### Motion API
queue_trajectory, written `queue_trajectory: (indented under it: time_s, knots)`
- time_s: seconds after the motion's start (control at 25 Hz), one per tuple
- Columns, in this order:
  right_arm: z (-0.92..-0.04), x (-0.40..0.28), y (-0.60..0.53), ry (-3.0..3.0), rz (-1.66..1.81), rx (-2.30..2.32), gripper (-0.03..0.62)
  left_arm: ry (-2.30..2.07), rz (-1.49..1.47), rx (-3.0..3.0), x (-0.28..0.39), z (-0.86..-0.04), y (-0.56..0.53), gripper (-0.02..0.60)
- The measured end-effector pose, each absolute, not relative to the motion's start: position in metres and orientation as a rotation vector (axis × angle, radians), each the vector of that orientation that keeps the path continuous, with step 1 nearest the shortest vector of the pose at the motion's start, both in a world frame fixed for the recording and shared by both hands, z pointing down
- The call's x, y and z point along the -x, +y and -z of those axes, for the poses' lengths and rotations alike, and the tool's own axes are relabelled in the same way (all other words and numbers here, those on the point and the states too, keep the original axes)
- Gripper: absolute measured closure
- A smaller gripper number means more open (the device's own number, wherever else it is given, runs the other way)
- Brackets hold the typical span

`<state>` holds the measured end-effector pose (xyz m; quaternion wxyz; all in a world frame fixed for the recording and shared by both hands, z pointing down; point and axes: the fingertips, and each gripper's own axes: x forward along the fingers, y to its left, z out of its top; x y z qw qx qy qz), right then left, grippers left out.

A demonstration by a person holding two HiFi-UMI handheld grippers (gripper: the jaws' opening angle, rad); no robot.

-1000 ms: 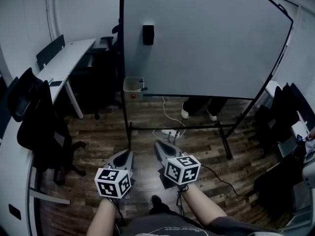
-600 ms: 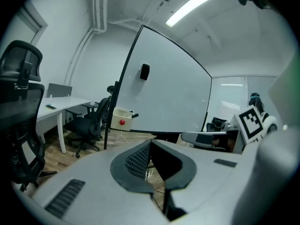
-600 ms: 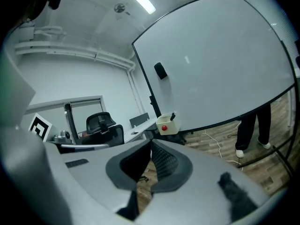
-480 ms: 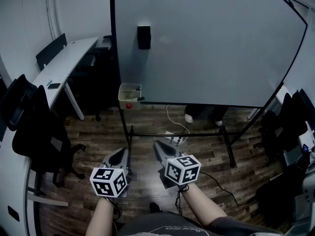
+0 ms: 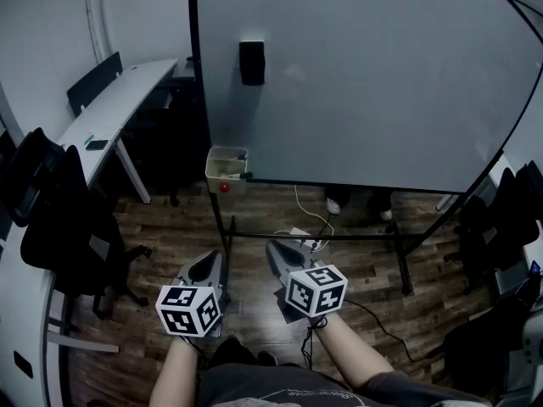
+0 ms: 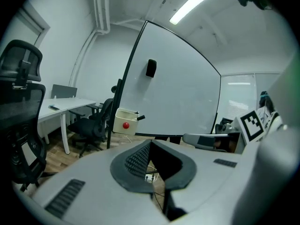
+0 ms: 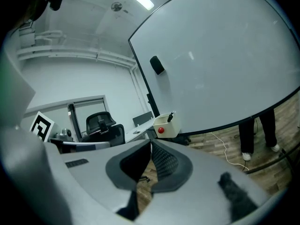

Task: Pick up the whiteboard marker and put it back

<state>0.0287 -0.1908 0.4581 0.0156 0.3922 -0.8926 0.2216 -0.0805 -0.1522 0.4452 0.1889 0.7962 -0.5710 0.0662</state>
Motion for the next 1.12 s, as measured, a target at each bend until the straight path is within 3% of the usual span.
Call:
queue_trajectory:
  time_s: [1.12]
  knots:
    - [-0.461,0.019,-0.343,-2.747,-0.651,-1.387,0.561,-1.474,-0.237,-2.343,0.127,-0.457,-0.315,0.568]
